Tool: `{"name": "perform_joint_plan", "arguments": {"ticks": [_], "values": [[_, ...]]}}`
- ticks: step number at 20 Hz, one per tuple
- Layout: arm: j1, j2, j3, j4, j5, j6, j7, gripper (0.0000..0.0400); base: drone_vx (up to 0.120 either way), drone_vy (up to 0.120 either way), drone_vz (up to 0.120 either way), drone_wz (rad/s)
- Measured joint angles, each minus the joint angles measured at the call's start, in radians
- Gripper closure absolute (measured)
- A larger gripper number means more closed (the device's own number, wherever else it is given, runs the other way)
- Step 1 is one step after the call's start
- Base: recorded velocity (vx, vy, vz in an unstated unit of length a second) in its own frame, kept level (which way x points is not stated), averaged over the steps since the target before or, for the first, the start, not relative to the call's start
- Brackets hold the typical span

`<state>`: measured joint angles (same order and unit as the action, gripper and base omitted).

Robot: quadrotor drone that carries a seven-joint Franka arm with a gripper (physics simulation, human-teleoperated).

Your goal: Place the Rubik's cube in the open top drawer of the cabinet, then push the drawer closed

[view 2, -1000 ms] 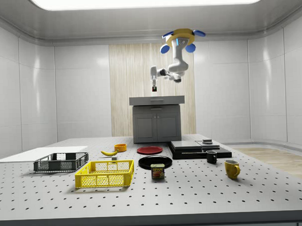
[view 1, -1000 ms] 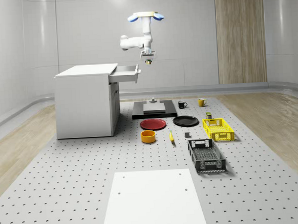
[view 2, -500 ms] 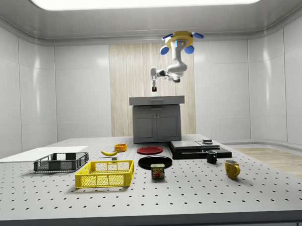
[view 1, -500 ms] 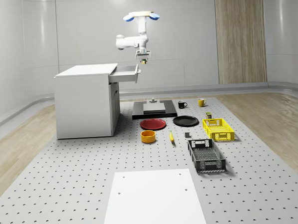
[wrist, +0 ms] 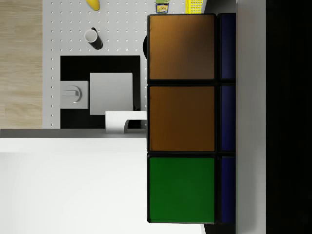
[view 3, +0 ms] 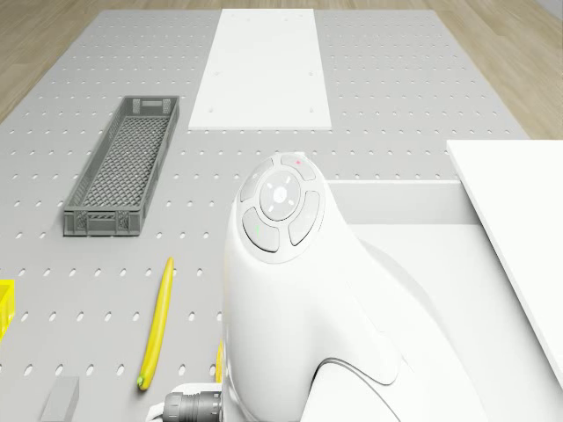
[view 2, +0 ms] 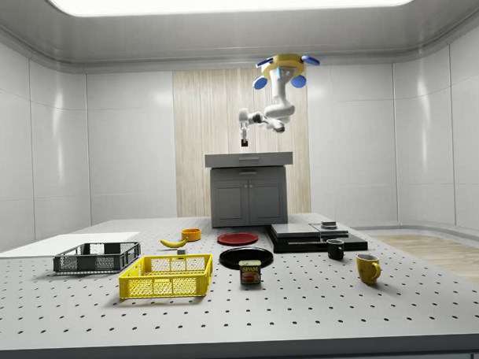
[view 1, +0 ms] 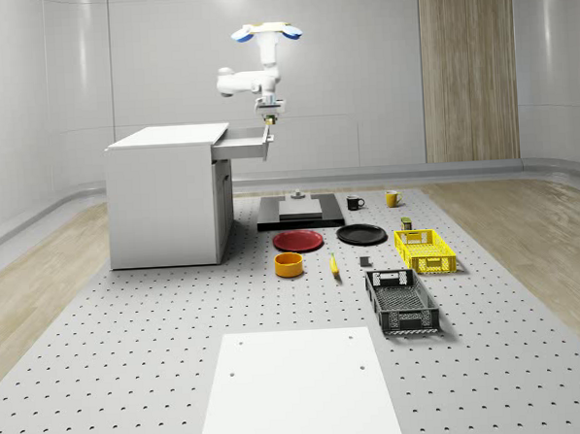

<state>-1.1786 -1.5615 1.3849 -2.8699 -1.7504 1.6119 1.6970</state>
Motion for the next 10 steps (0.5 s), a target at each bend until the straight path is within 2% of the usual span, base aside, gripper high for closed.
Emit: {"name": "perform_joint_plan", "arguments": {"ticks": [10], "values": [[-0.001,-0.004,0.001,0.000,0.002,0.004,0.001,0.0075,0.000,-0.120,0.000,0.000]]}}
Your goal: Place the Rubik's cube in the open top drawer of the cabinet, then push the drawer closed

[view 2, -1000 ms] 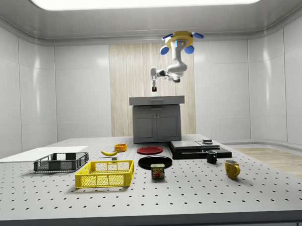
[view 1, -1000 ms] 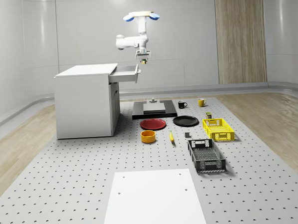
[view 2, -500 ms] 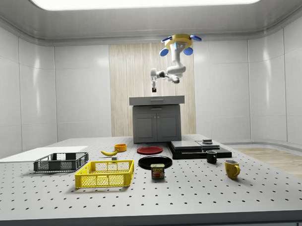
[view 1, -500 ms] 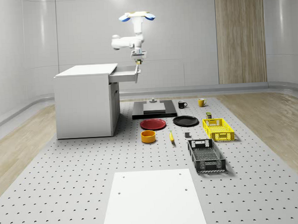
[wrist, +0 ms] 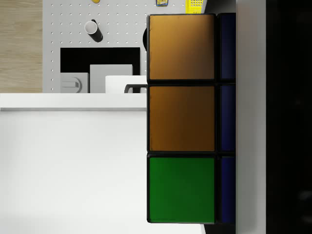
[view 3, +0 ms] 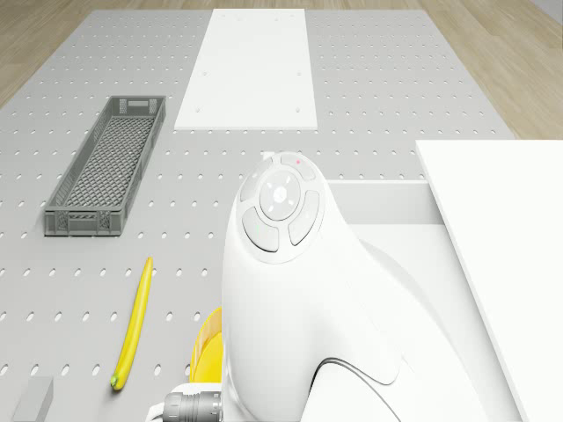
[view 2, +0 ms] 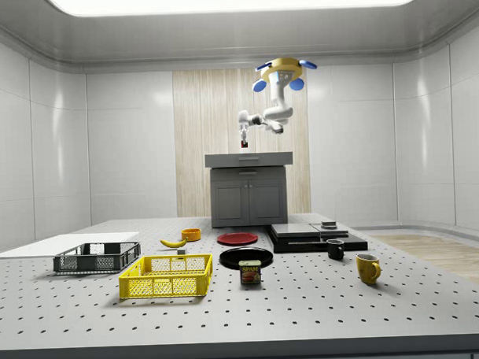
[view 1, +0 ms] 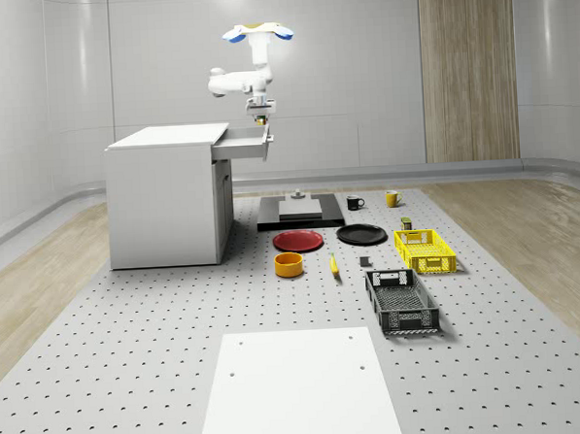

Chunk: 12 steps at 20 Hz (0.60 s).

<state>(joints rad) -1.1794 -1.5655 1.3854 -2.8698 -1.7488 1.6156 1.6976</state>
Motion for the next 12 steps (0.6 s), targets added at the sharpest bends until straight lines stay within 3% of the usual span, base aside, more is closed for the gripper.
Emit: {"name": "perform_joint_plan", "arguments": {"ticks": [12], "values": [[-0.001,-0.004,0.001,0.000,0.001,0.004,0.001,0.0075,0.000,-0.120,0.000,0.000]]}}
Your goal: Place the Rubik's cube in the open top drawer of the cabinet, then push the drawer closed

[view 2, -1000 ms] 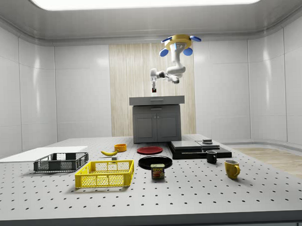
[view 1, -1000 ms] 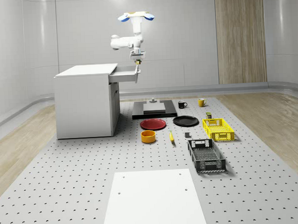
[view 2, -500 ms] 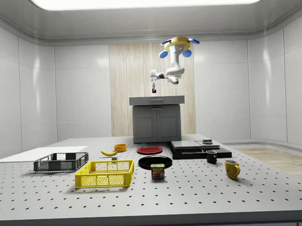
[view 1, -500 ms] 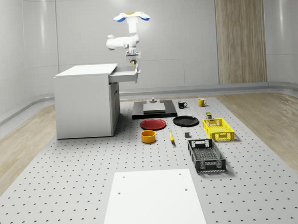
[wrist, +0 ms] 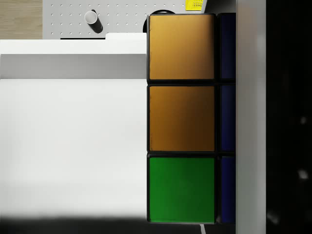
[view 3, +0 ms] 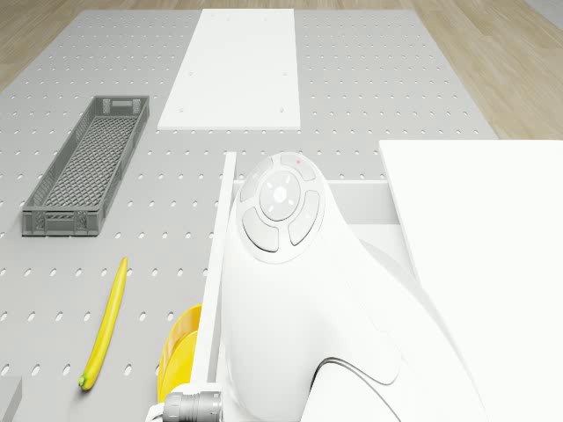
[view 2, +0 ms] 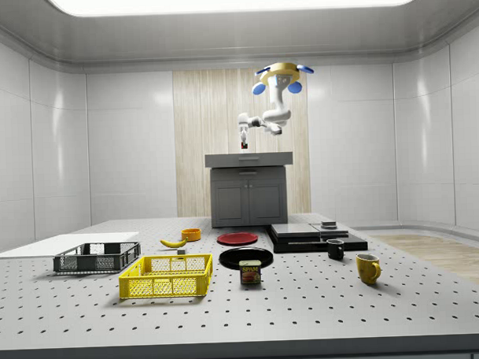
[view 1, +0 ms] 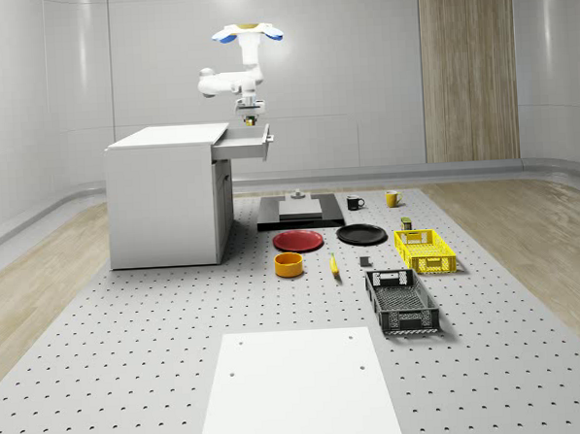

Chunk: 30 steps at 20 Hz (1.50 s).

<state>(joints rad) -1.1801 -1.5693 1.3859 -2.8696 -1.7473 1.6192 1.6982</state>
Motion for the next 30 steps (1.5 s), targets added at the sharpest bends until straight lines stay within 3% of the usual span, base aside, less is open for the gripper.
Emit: {"name": "perform_joint_plan", "arguments": {"ticks": [6,15,30], "values": [[-0.003,-0.003,-0.021,0.004,-0.020,0.009,0.000,0.0075,0.000,-0.040,0.000,0.000],[-0.025,-0.003,-0.150,0.034,-0.141,0.053,0.002,0.0075,0.000,0.000,0.000,0.000],[-0.058,0.026,-0.309,0.096,-0.296,0.097,0.000,0.0075,0.000,0.000,0.000,0.000]]}}
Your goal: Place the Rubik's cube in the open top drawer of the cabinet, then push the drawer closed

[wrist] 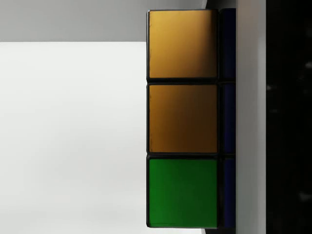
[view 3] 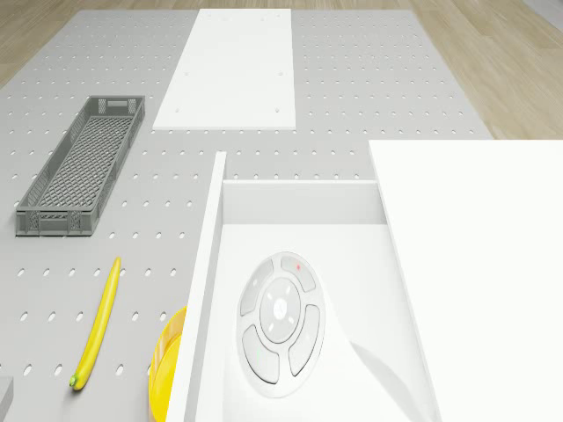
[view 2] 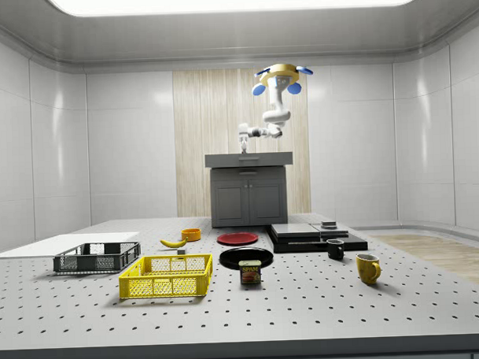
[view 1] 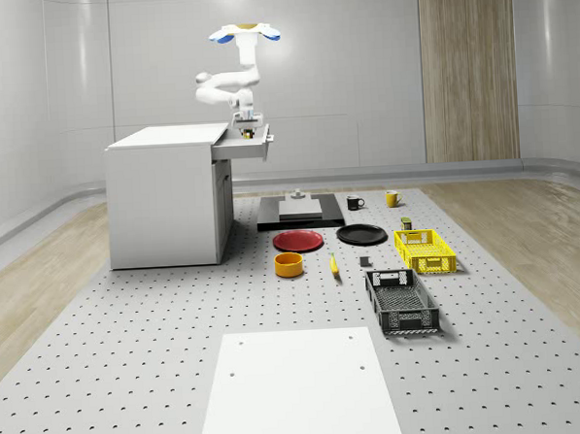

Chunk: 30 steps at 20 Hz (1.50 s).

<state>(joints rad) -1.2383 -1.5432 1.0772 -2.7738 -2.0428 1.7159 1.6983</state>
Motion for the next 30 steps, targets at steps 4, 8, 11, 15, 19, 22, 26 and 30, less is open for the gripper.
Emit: {"name": "perform_joint_plan", "arguments": {"ticks": [4,8,11,15,19,22,26,30], "values": [[-0.009,0.013,-0.043,0.022,-0.042,0.012,-0.002,0.0075,0.000,0.000,0.000,0.000],[-0.015,0.028,-0.076,0.041,-0.076,0.019,-0.006,0.0075,0.000,0.000,0.000,0.000],[-0.014,0.037,-0.089,0.048,-0.091,0.018,-0.009,0.0039,0.000,0.000,0.000,0.000],[-0.005,0.045,-0.082,0.042,-0.088,0.005,-0.014,0.0014,0.000,0.000,0.000,0.000],[0.012,0.046,-0.047,0.018,-0.058,-0.020,-0.018,0.0005,0.000,0.000,0.020,0.000],[0.023,0.048,-0.020,0.003,-0.034,-0.038,-0.020,0.0002,0.000,0.000,0.120,0.000],[0.031,0.051,0.000,-0.009,-0.017,-0.053,-0.022,0.0001,-0.100,0.100,0.120,0.000],[0.036,0.055,0.009,-0.014,-0.011,-0.061,-0.024,0.0000,-0.120,0.120,0.120,0.000]]}}
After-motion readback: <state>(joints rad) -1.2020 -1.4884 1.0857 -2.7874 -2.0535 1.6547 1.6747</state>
